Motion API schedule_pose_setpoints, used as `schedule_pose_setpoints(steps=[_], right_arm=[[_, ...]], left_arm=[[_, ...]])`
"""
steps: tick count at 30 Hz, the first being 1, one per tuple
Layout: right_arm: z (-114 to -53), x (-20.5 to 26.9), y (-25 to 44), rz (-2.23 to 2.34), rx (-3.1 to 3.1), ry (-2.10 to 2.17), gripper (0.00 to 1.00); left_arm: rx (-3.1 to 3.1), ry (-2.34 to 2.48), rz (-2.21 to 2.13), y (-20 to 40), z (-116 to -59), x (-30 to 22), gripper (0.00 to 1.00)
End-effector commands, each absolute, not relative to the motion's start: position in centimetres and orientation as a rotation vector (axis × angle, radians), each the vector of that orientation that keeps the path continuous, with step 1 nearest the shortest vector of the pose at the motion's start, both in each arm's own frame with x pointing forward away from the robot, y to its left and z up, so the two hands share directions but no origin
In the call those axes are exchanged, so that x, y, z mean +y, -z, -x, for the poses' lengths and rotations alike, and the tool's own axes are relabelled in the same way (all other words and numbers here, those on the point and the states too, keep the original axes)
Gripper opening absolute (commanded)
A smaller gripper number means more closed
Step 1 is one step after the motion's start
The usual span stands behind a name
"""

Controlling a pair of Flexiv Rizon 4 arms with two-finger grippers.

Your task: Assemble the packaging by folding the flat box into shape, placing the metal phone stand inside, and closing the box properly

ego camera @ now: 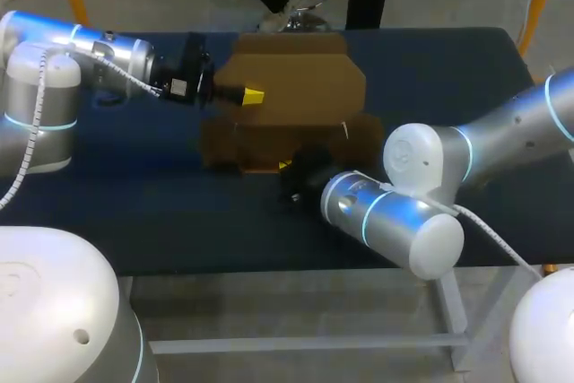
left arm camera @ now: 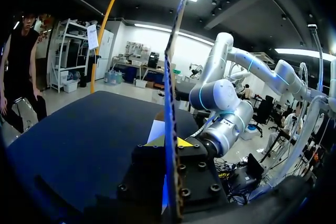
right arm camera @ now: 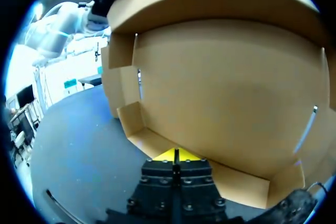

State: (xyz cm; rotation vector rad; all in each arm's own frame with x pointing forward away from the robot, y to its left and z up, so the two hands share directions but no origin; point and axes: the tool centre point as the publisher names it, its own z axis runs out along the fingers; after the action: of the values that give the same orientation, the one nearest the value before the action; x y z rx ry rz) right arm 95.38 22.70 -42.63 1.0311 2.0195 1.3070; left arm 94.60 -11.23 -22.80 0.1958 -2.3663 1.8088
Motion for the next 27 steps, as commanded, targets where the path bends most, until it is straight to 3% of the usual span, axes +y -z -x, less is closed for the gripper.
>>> schedule_pose_setpoints(steps=[1, 14, 27], right_arm=[[-95.1, 22.7, 42.8, -1.029, 2.011, -1.316, 0.00], [-90.7, 21.2, 39.4, -0.946, 1.987, -1.393, 0.00], [-84.5, 16.5, 37.1, -0.898, 2.017, -1.479, 0.00]], left_arm=[[-2.368, -1.804, -0.194, 23.0, -94.6, -11.1, 0.00], [-2.368, -1.804, -0.194, 23.0, -94.6, -11.1, 0.00], [-2.368, -1.804, -0.194, 23.0, -94.6, -11.1, 0.00]])
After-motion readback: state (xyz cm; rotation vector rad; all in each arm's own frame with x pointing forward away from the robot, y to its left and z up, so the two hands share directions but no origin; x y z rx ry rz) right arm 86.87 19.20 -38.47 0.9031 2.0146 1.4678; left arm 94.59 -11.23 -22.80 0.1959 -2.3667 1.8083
